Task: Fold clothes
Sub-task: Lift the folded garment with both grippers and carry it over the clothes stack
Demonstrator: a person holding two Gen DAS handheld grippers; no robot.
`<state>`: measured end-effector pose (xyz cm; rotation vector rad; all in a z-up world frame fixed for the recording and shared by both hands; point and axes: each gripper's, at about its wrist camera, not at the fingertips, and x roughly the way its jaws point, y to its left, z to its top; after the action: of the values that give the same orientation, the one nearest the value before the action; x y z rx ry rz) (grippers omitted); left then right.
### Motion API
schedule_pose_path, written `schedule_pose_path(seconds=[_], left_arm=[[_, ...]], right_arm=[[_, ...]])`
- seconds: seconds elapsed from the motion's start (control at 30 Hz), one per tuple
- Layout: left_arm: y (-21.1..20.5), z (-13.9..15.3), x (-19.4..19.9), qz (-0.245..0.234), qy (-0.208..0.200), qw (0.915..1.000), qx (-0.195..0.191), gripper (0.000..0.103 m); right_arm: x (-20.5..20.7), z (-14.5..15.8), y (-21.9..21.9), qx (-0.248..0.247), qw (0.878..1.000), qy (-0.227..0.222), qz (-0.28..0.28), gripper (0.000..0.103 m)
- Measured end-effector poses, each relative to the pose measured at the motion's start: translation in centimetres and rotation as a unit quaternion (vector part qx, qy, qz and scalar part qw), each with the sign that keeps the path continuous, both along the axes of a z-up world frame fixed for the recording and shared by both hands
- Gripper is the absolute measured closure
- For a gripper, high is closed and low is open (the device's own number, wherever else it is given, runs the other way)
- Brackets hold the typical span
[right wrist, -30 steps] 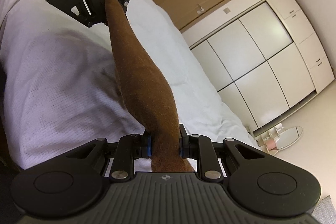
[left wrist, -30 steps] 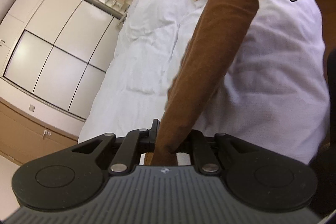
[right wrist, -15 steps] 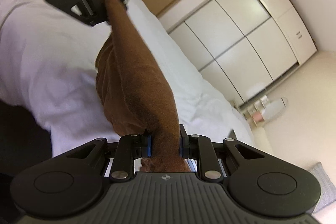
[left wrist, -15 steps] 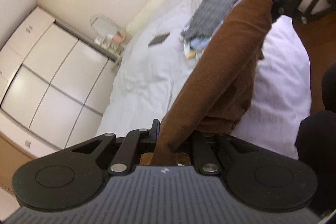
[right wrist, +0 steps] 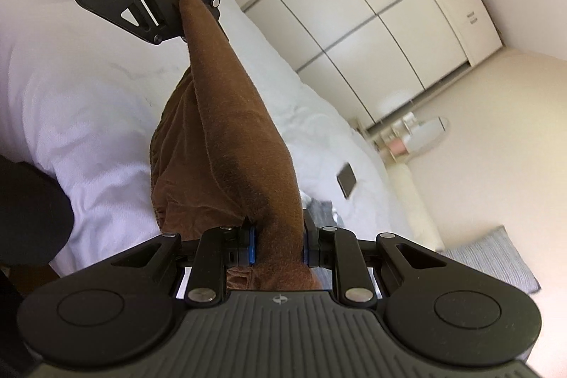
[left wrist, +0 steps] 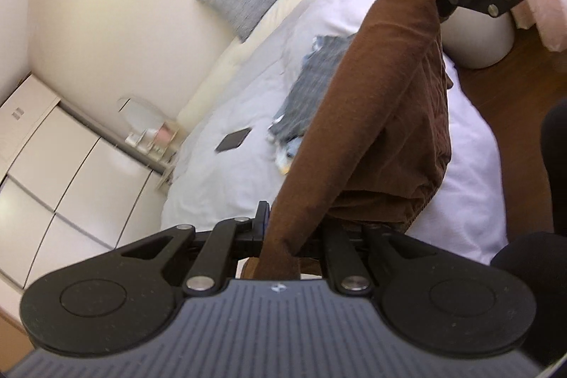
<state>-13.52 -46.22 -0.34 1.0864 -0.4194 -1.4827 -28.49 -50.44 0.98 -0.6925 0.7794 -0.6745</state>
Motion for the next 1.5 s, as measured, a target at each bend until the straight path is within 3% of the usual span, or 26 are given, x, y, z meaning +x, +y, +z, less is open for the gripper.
schedule_pose_path(seconds=[0.47,0.67,0.87,1.03,1.13,1.23,1.3,1.37,1.4,1.5], left_arm=[[-0.3,-0.2,-5.1,-0.084,0.004,0.9963,0.019,0.095],[-3.2,-0.7,-5.3,-0.111,0.012,0.9931,0.034,0.095],[-11.7,-1.3,-5.1,-0.126,0.021,0.9907,0.047,0.095],[-23.1,1.1,-4.1,-0.116,0.020,0.9931,0.008,0.095],[-29.2,3.6,-3.7,-0.098,0.005,0.9935,-0.057,0.095],[-34.3,4.0,-3.1,-0.081,0.006,0.9918,-0.098,0.095],[-36.6,0.7,-2.6,-0.075,0.011,0.9946,-0.071,0.095],[-38.5,-3.6,-2.3,-0.069,0.014,0.9970,-0.031,0.095],[-38.8,-6.2,-2.2,-0.065,0.004,0.9978,-0.013,0.095],[-39.9,-12.8,-1.8,-0.051,-0.009,0.9980,0.035,0.093]], right_arm=[[-5.4,1.1,2.3,0.023,0.998,0.009,-0.059,0.083],[-7.5,1.7,1.1,0.046,0.996,0.000,-0.073,0.083],[-7.6,1.7,-4.0,0.080,0.993,-0.002,-0.089,0.083],[-6.5,2.0,-13.6,0.080,0.991,-0.006,-0.105,0.083],[-5.1,3.9,-20.3,0.033,0.993,-0.002,-0.112,0.083],[-3.7,6.3,-25.6,-0.063,0.990,-0.013,-0.122,0.082],[-2.8,6.4,-28.3,-0.121,0.984,-0.026,-0.128,0.081],[-1.9,4.2,-30.9,-0.141,0.981,-0.031,-0.131,0.080],[-1.5,2.7,-32.2,-0.136,0.981,-0.032,-0.133,0.080],[-0.1,-3.7,-35.8,-0.056,0.988,-0.008,-0.141,0.080]])
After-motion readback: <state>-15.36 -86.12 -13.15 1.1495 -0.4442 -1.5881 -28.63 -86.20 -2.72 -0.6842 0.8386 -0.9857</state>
